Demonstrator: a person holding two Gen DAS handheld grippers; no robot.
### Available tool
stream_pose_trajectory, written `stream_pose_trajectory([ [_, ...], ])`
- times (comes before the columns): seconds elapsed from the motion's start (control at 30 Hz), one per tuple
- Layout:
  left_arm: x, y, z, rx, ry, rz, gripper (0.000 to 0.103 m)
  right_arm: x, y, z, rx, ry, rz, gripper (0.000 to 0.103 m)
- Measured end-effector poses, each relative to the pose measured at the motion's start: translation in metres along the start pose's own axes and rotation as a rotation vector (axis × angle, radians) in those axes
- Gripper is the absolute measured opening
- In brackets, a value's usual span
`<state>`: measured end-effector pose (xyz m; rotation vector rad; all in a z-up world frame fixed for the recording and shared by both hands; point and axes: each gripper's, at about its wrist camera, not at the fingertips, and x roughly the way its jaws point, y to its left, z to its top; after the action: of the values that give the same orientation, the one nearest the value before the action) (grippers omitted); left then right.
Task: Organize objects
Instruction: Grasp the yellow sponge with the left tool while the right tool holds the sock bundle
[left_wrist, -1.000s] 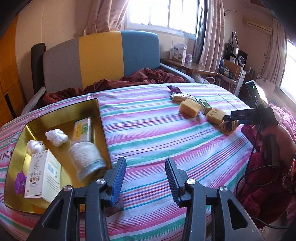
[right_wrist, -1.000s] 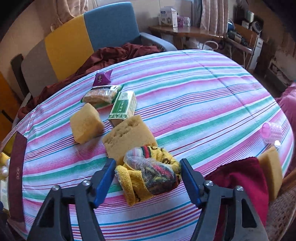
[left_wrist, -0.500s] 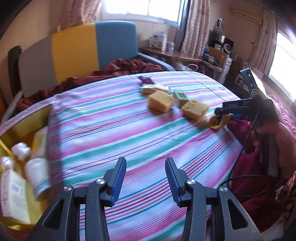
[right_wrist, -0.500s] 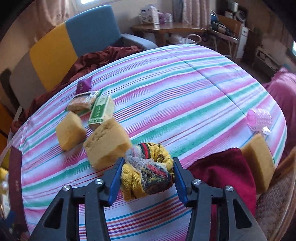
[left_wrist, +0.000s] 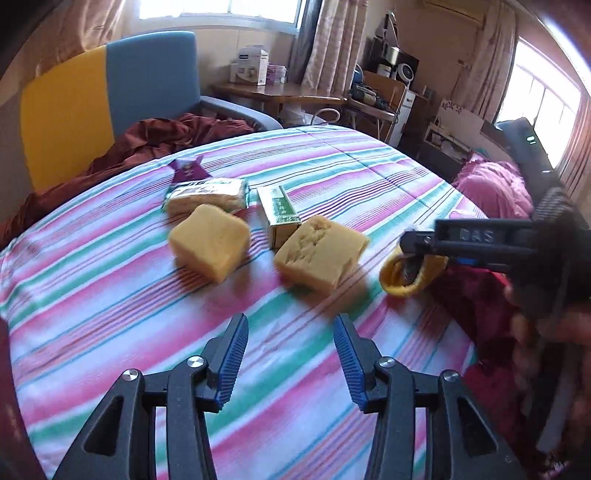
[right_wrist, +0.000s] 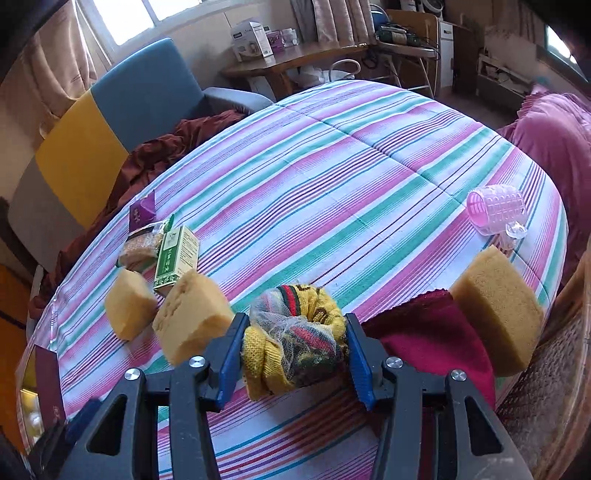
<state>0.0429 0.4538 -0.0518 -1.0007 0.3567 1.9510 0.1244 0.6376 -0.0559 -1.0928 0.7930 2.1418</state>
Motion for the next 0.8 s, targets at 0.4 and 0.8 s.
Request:
stream_pose_trajectory([
  [0.4, 0.049, -0.016, 0.034, 0.116, 0.004, -0.112, 0.054, 0.005, -0.009, 0.002, 0.046, 0.017, 0.005, 0.053],
  [0.8, 0.063, -0.024, 0.034, 0.207, -0.038, -0.094, 0.054, 0.007, -0.008, 0.001, 0.052, 0.024, 0.010, 0.055],
])
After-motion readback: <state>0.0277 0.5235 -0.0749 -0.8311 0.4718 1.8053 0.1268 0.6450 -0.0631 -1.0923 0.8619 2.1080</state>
